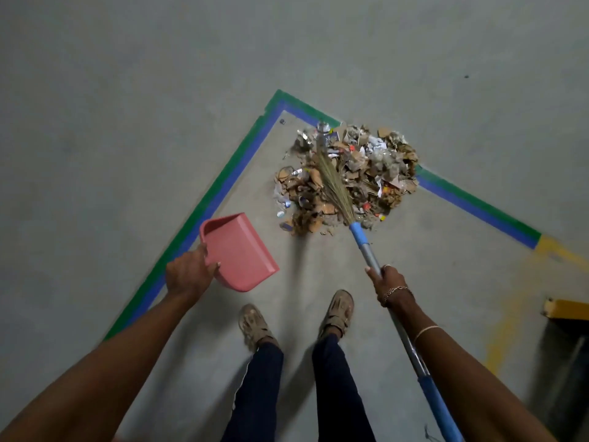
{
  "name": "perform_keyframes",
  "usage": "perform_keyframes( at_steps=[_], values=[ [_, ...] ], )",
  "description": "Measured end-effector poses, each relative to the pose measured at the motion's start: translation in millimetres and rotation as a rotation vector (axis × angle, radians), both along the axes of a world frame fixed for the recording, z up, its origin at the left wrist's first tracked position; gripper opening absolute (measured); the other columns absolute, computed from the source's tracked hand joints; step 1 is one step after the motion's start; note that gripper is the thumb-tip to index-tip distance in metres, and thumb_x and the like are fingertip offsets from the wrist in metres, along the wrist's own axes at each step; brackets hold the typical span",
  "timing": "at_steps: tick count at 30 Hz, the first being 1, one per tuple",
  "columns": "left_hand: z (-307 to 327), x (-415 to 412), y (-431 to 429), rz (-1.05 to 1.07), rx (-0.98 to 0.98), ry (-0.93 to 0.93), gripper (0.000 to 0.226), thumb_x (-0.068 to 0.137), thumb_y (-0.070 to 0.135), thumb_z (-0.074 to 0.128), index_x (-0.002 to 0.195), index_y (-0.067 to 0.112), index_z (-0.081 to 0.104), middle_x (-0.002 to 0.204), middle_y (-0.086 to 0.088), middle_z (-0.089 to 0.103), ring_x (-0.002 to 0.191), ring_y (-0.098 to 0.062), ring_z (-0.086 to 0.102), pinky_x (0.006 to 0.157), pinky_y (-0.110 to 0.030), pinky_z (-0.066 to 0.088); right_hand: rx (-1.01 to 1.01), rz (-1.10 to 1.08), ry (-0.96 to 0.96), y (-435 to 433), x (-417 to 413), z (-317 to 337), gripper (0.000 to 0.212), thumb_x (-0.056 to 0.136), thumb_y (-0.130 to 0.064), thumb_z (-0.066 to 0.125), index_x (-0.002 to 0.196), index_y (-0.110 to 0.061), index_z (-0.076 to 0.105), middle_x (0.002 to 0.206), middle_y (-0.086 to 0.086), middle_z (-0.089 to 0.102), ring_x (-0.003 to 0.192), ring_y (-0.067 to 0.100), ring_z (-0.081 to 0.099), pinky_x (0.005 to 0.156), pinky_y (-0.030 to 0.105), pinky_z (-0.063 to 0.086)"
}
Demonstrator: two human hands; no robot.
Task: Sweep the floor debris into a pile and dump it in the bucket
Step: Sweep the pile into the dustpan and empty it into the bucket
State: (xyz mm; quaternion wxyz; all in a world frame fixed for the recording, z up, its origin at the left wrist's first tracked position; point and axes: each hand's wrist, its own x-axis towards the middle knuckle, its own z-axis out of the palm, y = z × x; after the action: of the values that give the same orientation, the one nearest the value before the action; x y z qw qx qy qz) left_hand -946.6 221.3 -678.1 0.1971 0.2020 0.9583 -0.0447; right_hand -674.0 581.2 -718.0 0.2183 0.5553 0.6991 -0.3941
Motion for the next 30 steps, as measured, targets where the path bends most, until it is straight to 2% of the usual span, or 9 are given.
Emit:
perform_keyframes(
  at_steps=[3, 5, 8, 12, 14, 16, 20, 27, 30],
  values=[
    [-51.3, -3.6, 21.9, 0.032, -0.021, -0.032, 0.053, 0.083, 0.046, 0.076, 0.121, 0.011, 0.067, 0.089, -0.022, 0.071, 0.082, -0.043, 0.069, 0.067, -0.044, 0.051, 0.137, 0.176, -0.058, 34.8, 1.6, -40.6, 0.038, 0.097, -0.051, 0.048, 0.095, -0.013, 0.05, 0.091, 0.021, 0.065, 0.087, 0.042, 0.063, 0.069, 0.039, 0.047],
    [-97.0, -7.9, 35.7, 0.01, -0.026, -0.015, 0.055, 0.086, 0.053, 0.069, 0.123, 0.013, 0.065, 0.092, -0.02, 0.072, 0.083, -0.042, 0.069, 0.066, -0.041, 0.049, 0.198, 0.248, -0.068, 53.8, 6.7, -69.5, 0.035, 0.099, -0.048, 0.046, 0.107, -0.014, 0.048, 0.094, 0.022, 0.064, 0.087, 0.044, 0.062, 0.069, 0.04, 0.043],
    [-171.6, -12.9, 61.1, -0.019, -0.02, -0.035, 0.057, 0.089, 0.057, 0.062, 0.125, 0.013, 0.063, 0.091, -0.02, 0.071, 0.081, -0.042, 0.068, 0.061, -0.037, 0.04, 0.246, 0.345, -0.082, 83.1, 8.6, -126.1, 0.042, 0.099, -0.044, 0.046, 0.122, -0.009, 0.044, 0.098, 0.026, 0.064, 0.088, 0.047, 0.062, 0.071, 0.042, 0.044],
    [-256.1, -13.1, 88.0, 0.058, -0.038, -0.08, 0.055, 0.09, 0.055, 0.064, 0.128, 0.015, 0.06, 0.097, -0.021, 0.07, 0.089, -0.042, 0.067, 0.071, -0.041, 0.048, 0.235, 0.406, -0.098, 109.7, 10.7, -194.3, 0.045, 0.101, -0.036, 0.046, 0.129, -0.002, 0.039, 0.104, 0.029, 0.063, 0.089, 0.048, 0.06, 0.071, 0.044, 0.043],
    [-292.3, -14.7, 96.3, 0.119, -0.023, -0.09, 0.054, 0.091, 0.056, 0.063, 0.128, 0.016, 0.061, 0.098, -0.022, 0.07, 0.091, -0.042, 0.067, 0.075, -0.043, 0.05, 0.244, 0.439, -0.091, 120.4, 15.3, -222.1, 0.039, 0.101, -0.033, 0.045, 0.129, -0.008, 0.038, 0.104, 0.025, 0.064, 0.086, 0.045, 0.061, 0.069, 0.041, 0.041],
    [-323.6, -17.6, 102.9, 0.147, -0.031, -0.081, 0.055, 0.091, 0.057, 0.061, 0.13, 0.018, 0.061, 0.099, -0.022, 0.07, 0.092, -0.042, 0.067, 0.076, -0.042, 0.05, 0.237, 0.471, -0.107, 130.7, 23.0, -245.6, 0.043, 0.101, -0.031, 0.045, 0.141, -0.019, 0.034, 0.11, 0.021, 0.064, 0.09, 0.043, 0.061, 0.072, 0.04, 0.042],
    [-370.8, -22.7, 108.2, 0.134, -0.054, -0.076, 0.049, 0.093, 0.056, 0.059, 0.129, 0.022, 0.06, 0.098, -0.018, 0.072, 0.092, -0.039, 0.068, 0.075, -0.039, 0.049, 0.176, 0.479, -0.121, 144.6, 44.1, -278.4, 0.058, 0.101, -0.027, 0.049, 0.155, -0.026, 0.027, 0.123, 0.022, 0.063, 0.104, 0.042, 0.061, 0.082, 0.042, 0.045],
    [-410.5, -23.0, 104.8, 0.164, -0.034, -0.063, 0.051, 0.096, 0.06, 0.048, 0.124, 0.018, 0.06, 0.094, -0.019, 0.07, 0.088, -0.042, 0.067, 0.074, -0.042, 0.05, 0.069, 0.436, -0.042, 126.4, 89.3, -299.7, 0.06, 0.097, -0.019, 0.058, 0.152, -0.029, 0.037, 0.116, 0.019, 0.066, 0.103, 0.039, 0.064, 0.082, 0.04, 0.048],
    [-413.0, -24.3, 106.0, 0.173, -0.004, -0.062, 0.055, 0.097, 0.062, 0.046, 0.127, 0.018, 0.059, 0.093, -0.018, 0.068, 0.087, -0.042, 0.066, 0.073, -0.043, 0.049, 0.015, 0.448, 0.015, 106.2, 96.6, -293.7, 0.062, 0.095, -0.016, 0.062, 0.149, -0.033, 0.037, 0.108, 0.017, 0.067, 0.096, 0.037, 0.066, 0.079, 0.039, 0.049]
  ],
)
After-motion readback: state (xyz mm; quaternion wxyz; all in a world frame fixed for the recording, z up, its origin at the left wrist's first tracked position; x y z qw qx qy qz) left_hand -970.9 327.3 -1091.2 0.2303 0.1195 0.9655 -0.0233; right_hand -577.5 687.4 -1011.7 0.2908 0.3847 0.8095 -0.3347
